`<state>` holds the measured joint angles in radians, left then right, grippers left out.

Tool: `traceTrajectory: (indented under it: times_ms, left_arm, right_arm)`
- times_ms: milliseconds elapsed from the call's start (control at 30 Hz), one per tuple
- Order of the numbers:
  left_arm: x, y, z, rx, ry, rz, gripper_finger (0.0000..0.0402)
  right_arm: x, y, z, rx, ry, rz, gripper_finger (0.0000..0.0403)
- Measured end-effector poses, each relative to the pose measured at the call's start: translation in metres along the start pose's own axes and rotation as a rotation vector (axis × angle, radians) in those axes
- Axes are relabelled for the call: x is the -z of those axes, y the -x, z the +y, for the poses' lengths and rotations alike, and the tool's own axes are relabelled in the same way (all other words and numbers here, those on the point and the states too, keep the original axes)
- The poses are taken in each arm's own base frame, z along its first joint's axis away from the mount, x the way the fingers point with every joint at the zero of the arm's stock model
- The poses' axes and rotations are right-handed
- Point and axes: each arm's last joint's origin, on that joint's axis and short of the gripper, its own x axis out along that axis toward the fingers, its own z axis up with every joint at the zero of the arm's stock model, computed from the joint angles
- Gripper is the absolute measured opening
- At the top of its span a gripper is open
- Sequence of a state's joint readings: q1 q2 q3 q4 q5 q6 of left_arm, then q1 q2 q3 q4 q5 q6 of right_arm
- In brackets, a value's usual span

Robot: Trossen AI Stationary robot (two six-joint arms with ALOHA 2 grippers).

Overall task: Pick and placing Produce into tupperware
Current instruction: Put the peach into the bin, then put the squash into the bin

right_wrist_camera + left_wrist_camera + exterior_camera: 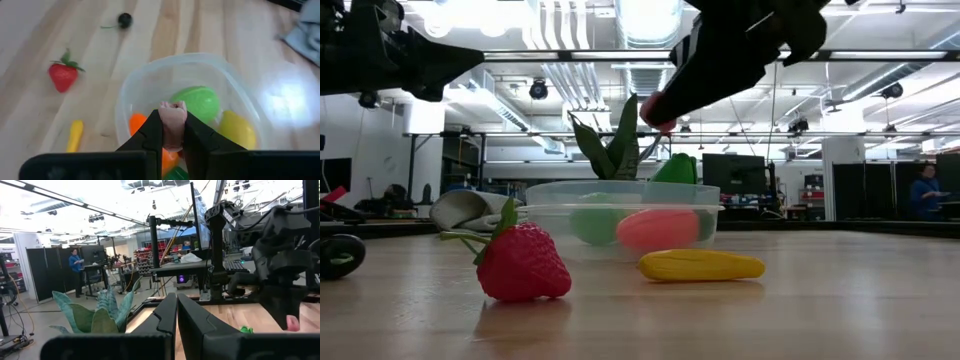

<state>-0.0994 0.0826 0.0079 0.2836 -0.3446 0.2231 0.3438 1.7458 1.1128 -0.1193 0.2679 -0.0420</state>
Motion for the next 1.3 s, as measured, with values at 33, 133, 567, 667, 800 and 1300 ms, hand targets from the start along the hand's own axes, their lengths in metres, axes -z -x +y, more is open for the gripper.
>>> traceTrajectory:
  times_ms: [33,133,567,667,800,1300]
  left_arm:
    - [0.000,0.000,0.000,-0.001,0.000,-0.001,0.0000]
    - [0.000,0.000,0.000,0.000,-0.001,-0.001,0.0000]
    - [0.000,0.000,0.000,0.000,-0.004,0.003,0.0000]
    - [0.000,0.000,0.000,0.001,-0.011,0.004,0.0000]
    - [0.000,0.000,0.000,0.001,-0.021,0.004,0.0000]
    - [0.000,0.000,0.000,0.001,-0.022,0.004,0.0000]
  right_arm:
    - [0.000,-0.001,-0.001,-0.014,0.004,-0.006,0.0039]
    - [0.000,-0.002,-0.004,-0.020,0.015,-0.022,0.0039]
    - [0.017,-0.046,-0.018,-0.054,0.008,0.052,0.0040]
    - [0.017,-0.051,-0.020,-0.051,0.012,0.056,0.0037]
    - [0.014,-0.050,-0.027,-0.038,0.013,0.048,0.0043]
    - [0.011,-0.049,-0.030,-0.036,-0.029,0.040,0.0166]
